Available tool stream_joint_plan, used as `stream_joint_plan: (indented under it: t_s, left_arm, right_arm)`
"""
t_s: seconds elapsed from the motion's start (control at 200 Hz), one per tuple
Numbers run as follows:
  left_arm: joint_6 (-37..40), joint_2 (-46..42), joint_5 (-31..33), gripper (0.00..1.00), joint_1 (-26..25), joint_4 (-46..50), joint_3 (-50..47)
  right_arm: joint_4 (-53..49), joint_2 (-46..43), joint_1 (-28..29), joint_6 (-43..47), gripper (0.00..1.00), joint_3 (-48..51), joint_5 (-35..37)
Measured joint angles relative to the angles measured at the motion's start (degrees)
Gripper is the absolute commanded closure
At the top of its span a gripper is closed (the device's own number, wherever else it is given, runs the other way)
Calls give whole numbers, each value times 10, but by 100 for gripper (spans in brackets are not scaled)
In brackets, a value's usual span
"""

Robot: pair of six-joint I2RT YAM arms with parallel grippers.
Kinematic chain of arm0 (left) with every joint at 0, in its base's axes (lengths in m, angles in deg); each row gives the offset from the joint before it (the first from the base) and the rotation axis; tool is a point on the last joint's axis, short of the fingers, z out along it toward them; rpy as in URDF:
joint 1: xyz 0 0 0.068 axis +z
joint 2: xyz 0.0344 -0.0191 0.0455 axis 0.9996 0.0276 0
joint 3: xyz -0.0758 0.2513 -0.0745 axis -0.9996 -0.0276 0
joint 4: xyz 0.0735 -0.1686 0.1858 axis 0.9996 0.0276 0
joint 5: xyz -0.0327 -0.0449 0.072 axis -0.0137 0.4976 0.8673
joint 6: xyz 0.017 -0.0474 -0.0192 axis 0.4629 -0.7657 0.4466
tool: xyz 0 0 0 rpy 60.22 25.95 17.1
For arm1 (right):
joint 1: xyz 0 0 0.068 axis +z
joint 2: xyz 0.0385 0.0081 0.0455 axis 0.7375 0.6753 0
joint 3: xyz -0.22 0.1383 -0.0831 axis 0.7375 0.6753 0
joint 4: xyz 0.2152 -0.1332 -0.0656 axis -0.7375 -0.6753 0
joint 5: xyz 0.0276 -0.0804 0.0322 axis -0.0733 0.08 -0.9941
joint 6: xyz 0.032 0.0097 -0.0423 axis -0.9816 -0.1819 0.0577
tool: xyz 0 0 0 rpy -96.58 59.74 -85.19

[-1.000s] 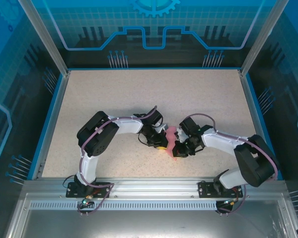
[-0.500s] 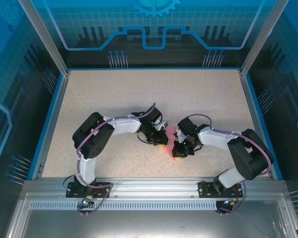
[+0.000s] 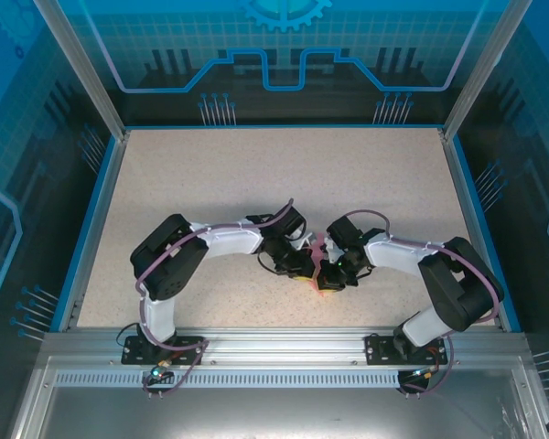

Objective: Fold a paper plane with a square sheet of paper (fold left side to right side)

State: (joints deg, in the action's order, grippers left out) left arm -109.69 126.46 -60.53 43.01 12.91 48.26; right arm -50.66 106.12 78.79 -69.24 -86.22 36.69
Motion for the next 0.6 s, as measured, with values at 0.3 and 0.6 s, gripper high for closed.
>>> stream_joint_plan:
  t_s: [0.3,0.6]
  left_arm:
    - [-10,33,0,93,-3,-16,0]
    - [-2,36,23,94,-3,-9,0]
  right_arm:
    - [-3,3,0,0,100,-3,0]
    - [-12,6,4,3,100,-9,6]
